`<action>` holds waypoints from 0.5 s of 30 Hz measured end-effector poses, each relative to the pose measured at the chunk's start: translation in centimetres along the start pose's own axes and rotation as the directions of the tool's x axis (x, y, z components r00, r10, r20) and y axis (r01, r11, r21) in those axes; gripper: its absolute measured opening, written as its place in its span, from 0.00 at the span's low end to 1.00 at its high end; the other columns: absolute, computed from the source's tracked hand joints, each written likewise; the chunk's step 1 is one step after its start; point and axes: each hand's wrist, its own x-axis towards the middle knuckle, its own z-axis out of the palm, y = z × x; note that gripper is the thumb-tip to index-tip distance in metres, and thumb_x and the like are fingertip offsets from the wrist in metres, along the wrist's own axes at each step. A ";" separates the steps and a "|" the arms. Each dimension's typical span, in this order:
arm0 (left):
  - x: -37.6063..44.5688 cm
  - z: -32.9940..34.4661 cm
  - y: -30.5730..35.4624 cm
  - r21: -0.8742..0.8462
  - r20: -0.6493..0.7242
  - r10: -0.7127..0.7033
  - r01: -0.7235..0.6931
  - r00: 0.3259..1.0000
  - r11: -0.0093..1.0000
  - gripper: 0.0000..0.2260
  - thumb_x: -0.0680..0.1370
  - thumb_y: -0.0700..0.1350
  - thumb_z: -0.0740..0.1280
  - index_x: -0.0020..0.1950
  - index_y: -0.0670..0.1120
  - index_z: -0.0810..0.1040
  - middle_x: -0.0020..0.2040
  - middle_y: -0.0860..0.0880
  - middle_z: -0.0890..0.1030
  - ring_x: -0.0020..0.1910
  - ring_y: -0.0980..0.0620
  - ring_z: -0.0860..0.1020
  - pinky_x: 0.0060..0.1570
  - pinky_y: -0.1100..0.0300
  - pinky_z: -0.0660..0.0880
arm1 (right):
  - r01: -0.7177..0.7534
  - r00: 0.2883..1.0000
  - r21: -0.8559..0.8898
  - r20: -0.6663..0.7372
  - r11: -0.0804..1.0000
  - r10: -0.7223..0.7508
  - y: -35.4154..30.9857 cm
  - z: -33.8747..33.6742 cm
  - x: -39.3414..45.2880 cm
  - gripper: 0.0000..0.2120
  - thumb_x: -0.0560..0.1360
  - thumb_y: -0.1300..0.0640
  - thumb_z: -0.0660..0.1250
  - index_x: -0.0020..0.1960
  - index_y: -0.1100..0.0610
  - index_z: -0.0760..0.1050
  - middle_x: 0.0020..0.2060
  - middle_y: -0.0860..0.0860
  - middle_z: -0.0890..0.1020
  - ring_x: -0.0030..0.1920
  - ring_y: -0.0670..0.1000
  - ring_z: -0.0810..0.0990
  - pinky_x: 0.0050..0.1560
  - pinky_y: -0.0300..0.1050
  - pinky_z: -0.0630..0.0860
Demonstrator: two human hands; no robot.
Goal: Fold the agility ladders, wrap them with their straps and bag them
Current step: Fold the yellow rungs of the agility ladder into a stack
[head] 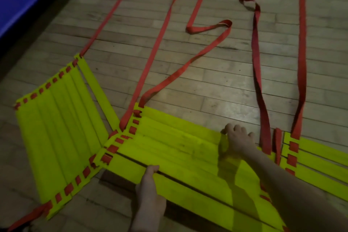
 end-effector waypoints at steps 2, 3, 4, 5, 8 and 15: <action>0.0 0.2 -0.2 -0.016 0.028 0.018 -0.017 0.999 1.000 0.15 0.71 0.37 0.68 0.57 0.43 0.75 0.41 0.43 0.75 0.34 0.44 0.75 0.27 0.56 0.73 | 0.003 0.997 0.065 0.081 0.998 -0.008 -0.3 0.4 -0.4 0.33 0.69 0.50 0.75 0.68 0.55 0.63 0.64 0.54 0.76 0.65 0.57 0.73 0.64 0.54 0.64; -0.3 0.3 -0.2 -0.032 0.043 0.030 -0.029 0.999 0.999 0.14 0.71 0.37 0.67 0.57 0.42 0.75 0.42 0.43 0.76 0.36 0.44 0.76 0.29 0.55 0.73 | 0.015 0.993 0.064 0.115 0.998 -0.022 -0.5 0.4 -0.6 0.29 0.71 0.52 0.74 0.68 0.55 0.67 0.64 0.55 0.76 0.65 0.57 0.73 0.64 0.51 0.66; -0.5 0.4 -0.3 -0.047 0.051 0.043 -0.040 0.998 0.998 0.13 0.72 0.36 0.66 0.56 0.42 0.76 0.43 0.42 0.78 0.36 0.43 0.76 0.31 0.55 0.73 | 0.034 0.991 0.062 0.128 0.997 -0.042 -0.7 0.5 -0.8 0.26 0.72 0.54 0.73 0.68 0.57 0.70 0.64 0.56 0.76 0.65 0.57 0.74 0.62 0.48 0.68; -0.7 0.6 -0.3 -0.054 0.060 0.056 -0.053 0.997 0.997 0.11 0.72 0.35 0.65 0.54 0.41 0.77 0.44 0.42 0.79 0.36 0.43 0.76 0.32 0.55 0.73 | 0.053 0.990 0.071 0.127 0.996 -0.062 -0.8 0.6 -0.9 0.23 0.72 0.54 0.72 0.66 0.58 0.73 0.64 0.57 0.76 0.65 0.57 0.74 0.61 0.47 0.70; -1.5 1.3 -0.3 -0.075 0.138 0.089 -0.079 0.986 0.994 0.09 0.74 0.34 0.62 0.50 0.41 0.78 0.44 0.41 0.79 0.38 0.43 0.77 0.36 0.54 0.73 | 0.066 0.990 0.156 0.111 0.986 -0.084 -1.4 0.9 -1.6 0.17 0.73 0.55 0.69 0.60 0.59 0.77 0.61 0.58 0.77 0.63 0.58 0.75 0.57 0.46 0.73; -7.8 3.6 2.1 -0.069 0.308 0.243 -0.233 0.920 0.970 0.11 0.74 0.31 0.58 0.44 0.43 0.77 0.38 0.45 0.78 0.36 0.45 0.77 0.37 0.53 0.75 | 0.057 0.982 0.542 0.121 0.839 -0.145 0.4 -5.2 -6.6 0.19 0.67 0.59 0.73 0.57 0.51 0.80 0.51 0.52 0.84 0.54 0.53 0.82 0.46 0.43 0.76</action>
